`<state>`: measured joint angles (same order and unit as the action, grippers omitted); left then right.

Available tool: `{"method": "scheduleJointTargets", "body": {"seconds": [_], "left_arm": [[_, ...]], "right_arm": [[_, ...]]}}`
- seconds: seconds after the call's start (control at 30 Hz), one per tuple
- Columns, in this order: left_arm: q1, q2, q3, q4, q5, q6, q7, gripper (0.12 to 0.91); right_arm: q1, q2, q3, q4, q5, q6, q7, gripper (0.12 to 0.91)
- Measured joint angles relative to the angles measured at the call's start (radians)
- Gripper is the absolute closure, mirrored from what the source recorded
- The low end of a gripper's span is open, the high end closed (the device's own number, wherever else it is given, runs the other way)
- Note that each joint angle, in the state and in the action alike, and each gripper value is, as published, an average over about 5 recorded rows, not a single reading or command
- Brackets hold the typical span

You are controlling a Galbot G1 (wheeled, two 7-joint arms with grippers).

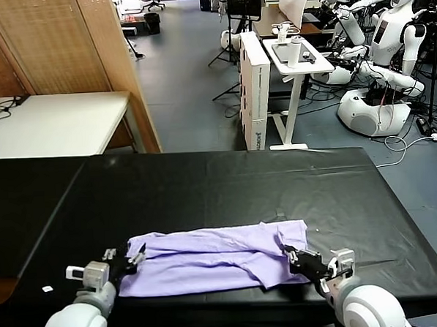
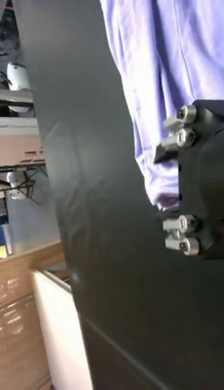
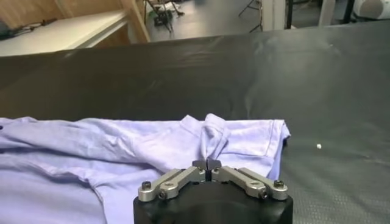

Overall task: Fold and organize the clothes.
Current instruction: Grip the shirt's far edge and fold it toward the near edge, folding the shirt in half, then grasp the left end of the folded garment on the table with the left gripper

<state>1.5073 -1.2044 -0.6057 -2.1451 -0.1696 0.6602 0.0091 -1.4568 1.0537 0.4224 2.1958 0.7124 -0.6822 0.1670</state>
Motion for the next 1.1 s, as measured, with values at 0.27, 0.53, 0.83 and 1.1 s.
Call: {"method": "scheduleJointTargets", "body": {"seconds": [0.27,0.53,0.83,1.1], "left_arm": [[0.029,-0.013,-0.027,-0.03,-0.037,0.057,-0.003,0.124],[0.041,-0.053,-0.035,-0.031,-0.186,0.077,-0.063,0.123],[0.038,-0.082,-0.066,-0.013,-0.315,0.077,-0.099,0.123],[0.033,-0.086,-0.079,-0.001,-0.406,0.077,-0.115,0.123]], "right_arm": [[-0.003,0.008,0.017,0.03,-0.002,0.024,-0.005,0.343],[-0.023,0.018,0.038,0.081,-0.002,0.045,-0.006,0.122],[-0.041,0.028,0.047,0.124,-0.002,0.053,-0.005,0.118],[-0.051,0.029,0.054,0.133,-0.002,0.053,-0.002,0.118]]}}
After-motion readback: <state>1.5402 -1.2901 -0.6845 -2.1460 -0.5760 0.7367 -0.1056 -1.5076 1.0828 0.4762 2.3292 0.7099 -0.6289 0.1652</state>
